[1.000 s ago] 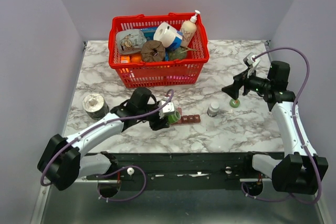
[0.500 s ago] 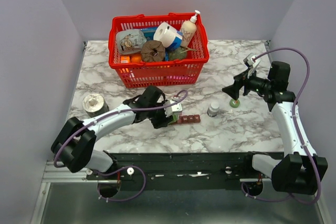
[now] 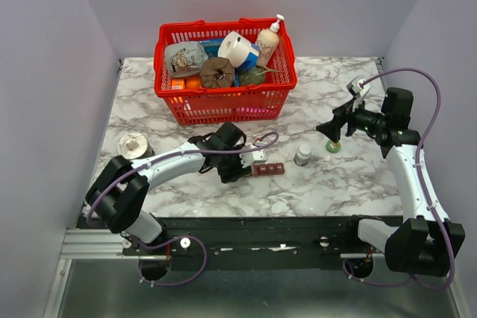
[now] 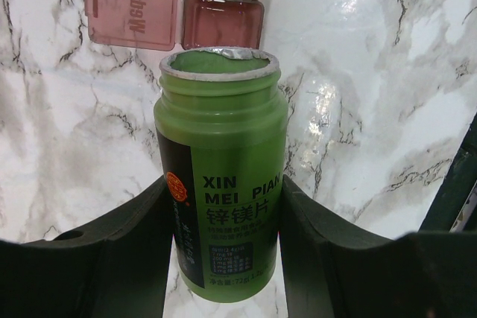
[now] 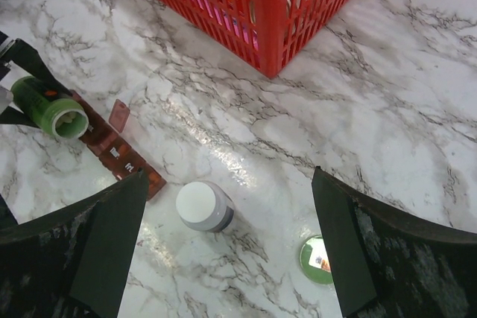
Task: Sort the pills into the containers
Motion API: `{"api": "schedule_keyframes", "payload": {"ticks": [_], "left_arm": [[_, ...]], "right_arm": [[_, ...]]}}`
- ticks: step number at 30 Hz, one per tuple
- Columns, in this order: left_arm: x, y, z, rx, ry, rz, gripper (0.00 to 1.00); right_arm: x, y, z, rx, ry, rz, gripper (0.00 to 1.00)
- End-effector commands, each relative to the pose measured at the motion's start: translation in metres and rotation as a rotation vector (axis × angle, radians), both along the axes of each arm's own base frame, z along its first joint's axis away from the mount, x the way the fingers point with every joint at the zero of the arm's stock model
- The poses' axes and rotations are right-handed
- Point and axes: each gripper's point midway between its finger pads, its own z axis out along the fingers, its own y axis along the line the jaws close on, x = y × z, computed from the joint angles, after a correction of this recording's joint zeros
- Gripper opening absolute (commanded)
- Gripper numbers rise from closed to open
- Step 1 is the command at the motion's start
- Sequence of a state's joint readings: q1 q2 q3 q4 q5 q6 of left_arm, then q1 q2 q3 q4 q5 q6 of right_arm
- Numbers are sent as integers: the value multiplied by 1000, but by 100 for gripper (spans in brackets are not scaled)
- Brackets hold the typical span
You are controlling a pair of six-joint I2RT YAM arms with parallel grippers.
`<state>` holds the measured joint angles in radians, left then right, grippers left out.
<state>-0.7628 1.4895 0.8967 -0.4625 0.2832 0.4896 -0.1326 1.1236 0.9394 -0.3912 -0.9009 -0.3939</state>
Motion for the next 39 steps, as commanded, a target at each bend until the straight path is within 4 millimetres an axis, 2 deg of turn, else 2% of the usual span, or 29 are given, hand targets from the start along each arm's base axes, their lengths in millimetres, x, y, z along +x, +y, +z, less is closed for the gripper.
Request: {"api": "schedule_keyframes", "payload": {"ticks": [1, 18, 39], "left_arm": [[6, -1, 4, 53, -18, 11, 0], [1, -1, 1, 224, -1, -7, 0], [6, 2, 3, 376, -29, -16, 0]], "right_arm": [[-3, 1, 10, 5, -32, 25, 100], [-4, 0, 13, 14, -30, 26, 100], [-7, 0, 13, 32, -23, 35, 100]]}}
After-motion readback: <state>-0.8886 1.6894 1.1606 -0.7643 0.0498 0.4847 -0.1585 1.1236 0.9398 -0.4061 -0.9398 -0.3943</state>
